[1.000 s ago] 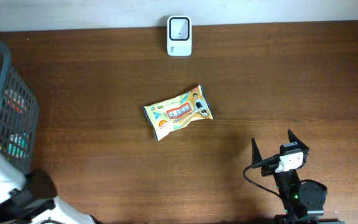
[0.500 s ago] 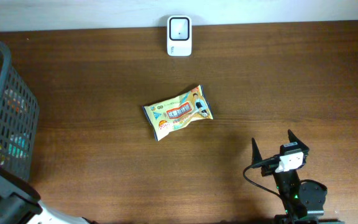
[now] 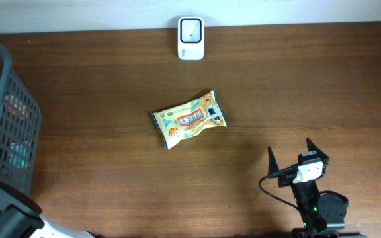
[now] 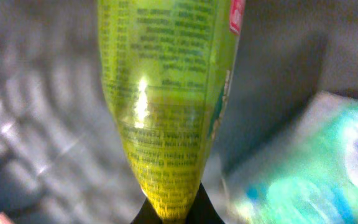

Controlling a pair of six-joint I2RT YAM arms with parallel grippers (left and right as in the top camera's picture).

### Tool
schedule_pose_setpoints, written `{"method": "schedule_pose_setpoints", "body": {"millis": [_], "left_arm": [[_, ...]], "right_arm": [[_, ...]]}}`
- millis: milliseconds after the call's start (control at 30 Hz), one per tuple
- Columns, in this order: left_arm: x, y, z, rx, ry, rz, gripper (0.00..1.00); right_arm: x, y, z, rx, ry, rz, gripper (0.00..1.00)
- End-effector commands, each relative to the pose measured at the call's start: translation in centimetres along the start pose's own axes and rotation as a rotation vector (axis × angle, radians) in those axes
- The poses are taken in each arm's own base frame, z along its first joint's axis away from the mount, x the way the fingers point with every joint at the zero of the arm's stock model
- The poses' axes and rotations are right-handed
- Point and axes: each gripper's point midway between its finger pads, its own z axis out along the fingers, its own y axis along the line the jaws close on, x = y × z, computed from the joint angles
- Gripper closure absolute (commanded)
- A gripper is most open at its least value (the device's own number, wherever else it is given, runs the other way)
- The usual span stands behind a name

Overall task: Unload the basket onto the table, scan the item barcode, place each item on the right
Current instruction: 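Grasp a green drink carton from the basket and place it on table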

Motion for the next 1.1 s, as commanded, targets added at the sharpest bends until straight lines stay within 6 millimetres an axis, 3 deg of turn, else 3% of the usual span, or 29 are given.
{"method": "schedule_pose_setpoints", "body": {"millis": [0, 33, 100, 167, 200, 233, 300, 367, 400, 433, 467, 567, 633, 700, 733, 800, 833, 867, 900, 967, 1033, 1067], "left_arm": [[-7.3, 0.1, -14.3, 0.099, -0.359, -0.024, 1.00], [-8.3, -1.0, -20.4, 0.168, -0.479, 0.000, 1.00], [-7.5, -4.0, -29.1, 0.263, -0.647, 0.077, 1.00], [-4.7, -8.1, -34.4, 0.356, -0.740, 0.184, 1.00], [-1.9, -11.7, -36.2, 0.423, -0.733, 0.285, 1.00], [0.4, -14.6, -36.3, 0.471, -0.690, 0.371, 1.00], [5.3, -20.3, -34.7, 0.542, -0.560, 0.552, 1.00], [9.8, -24.9, -31.4, 0.572, -0.423, 0.694, 1.00], [11.6, -26.6, -29.5, 0.565, -0.364, 0.734, 1.00], [13.6, -28.4, -25.9, 0.533, -0.275, 0.752, 1.00], [14.6, -29.2, -24.0, 0.522, -0.228, 0.764, 1.00], [19.3, -32.4, -15.4, 0.473, -0.053, 0.804, 1.00], [21.3, -33.8, -12.3, 0.452, -0.006, 0.846, 1.00], [22.8, -34.8, -10.4, 0.436, 0.029, 0.885, 1.00], [23.3, -35.1, -10.0, 0.431, 0.039, 0.898, 0.97], [23.5, -35.3, -9.8, 0.429, 0.042, 0.905, 0.54], [23.2, -35.4, -9.9, 0.430, 0.033, 0.900, 0.40], [22.6, -35.5, -10.4, 0.437, 0.021, 0.889, 0.28], [21.2, -35.6, -11.6, 0.449, -0.003, 0.866, 0.25], [17.6, -35.8, -15.6, 0.484, -0.082, 0.811, 0.20], [12.6, -35.1, -21.6, 0.501, -0.230, 0.738, 0.13], [8.2, -33.0, -26.7, 0.465, -0.376, 0.658, 0.00]], "right_arm": [[0.3, 0.2, 0.0, -0.005, 0.005, 0.009, 0.01], [0.3, 0.2, 0.0, -0.005, 0.005, 0.009, 0.01], [0.3, 0.2, 0.0, -0.005, 0.005, 0.009, 0.01], [0.3, 0.2, 0.0, -0.005, 0.005, 0.009, 0.01], [0.3, 0.2, 0.0, -0.005, 0.005, 0.009, 0.01], [0.3, 0.2, 0.0, -0.005, 0.005, 0.009, 0.01], [0.3, 0.2, 0.0, -0.005, 0.005, 0.009, 0.01], [0.3, 0.2, 0.0, -0.005, 0.005, 0.009, 0.01], [0.3, 0.2, 0.0, -0.005, 0.005, 0.009, 0.01], [0.3, 0.2, 0.0, -0.005, 0.005, 0.009, 0.01], [0.3, 0.2, 0.0, -0.005, 0.005, 0.009, 0.01], [0.3, 0.2, 0.0, -0.005, 0.005, 0.009, 0.01], [0.3, 0.2, 0.0, -0.005, 0.005, 0.009, 0.01], [0.3, 0.2, 0.0, -0.005, 0.005, 0.009, 0.01], [0.3, 0.2, 0.0, -0.005, 0.005, 0.009, 0.01], [0.3, 0.2, 0.0, -0.005, 0.005, 0.009, 0.01], [0.3, 0.2, 0.0, -0.005, 0.005, 0.009, 0.01], [0.3, 0.2, 0.0, -0.005, 0.005, 0.009, 0.01], [0.3, 0.2, 0.0, -0.005, 0.005, 0.009, 0.01], [0.3, 0.2, 0.0, -0.005, 0.005, 0.009, 0.01], [0.3, 0.2, 0.0, -0.005, 0.005, 0.009, 0.01], [0.3, 0.2, 0.0, -0.005, 0.005, 0.009, 0.01]]}}
